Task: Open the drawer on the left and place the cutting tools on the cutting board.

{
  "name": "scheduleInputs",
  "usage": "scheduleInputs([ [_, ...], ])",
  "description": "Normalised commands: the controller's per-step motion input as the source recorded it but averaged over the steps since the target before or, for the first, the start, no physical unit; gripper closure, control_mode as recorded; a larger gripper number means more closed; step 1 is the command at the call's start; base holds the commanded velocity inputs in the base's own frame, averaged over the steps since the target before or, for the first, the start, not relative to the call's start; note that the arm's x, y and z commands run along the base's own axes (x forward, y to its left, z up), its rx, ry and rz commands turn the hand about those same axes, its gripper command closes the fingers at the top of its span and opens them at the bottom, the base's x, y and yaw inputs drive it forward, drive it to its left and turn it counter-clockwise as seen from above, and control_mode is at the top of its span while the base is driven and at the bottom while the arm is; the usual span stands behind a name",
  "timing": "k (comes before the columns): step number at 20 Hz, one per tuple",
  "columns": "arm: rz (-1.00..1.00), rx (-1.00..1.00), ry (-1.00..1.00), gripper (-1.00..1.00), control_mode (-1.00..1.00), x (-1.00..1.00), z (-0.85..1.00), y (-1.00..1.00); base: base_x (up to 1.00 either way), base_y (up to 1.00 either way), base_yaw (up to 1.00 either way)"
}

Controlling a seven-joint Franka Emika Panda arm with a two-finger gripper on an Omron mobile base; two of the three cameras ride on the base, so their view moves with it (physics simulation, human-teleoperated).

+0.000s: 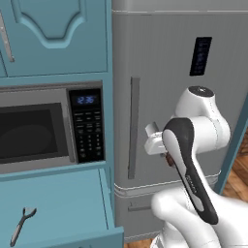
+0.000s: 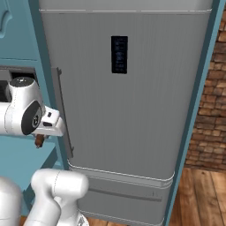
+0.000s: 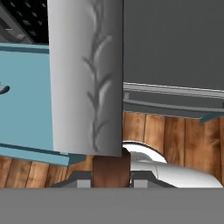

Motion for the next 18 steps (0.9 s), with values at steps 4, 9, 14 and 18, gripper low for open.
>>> scheduleInputs([
  [4, 0.00, 0.00, 0.00, 1.00, 1.00, 0.00, 0.00, 0.00, -0.48, -0.11, -0.01],
  [9, 0.00, 0.00, 0.00, 1.00, 1.00, 0.00, 0.00, 0.00, -0.33, -0.01, 0.00],
  [14, 0.00, 0.00, 0.00, 1.00, 1.00, 0.00, 0.00, 0.00, -0.47, 0.01, 0.00],
  [18, 0.00, 0.00, 0.00, 1.00, 1.00, 0.00, 0.00, 0.00, -0.45, 0.26, 0.00],
])
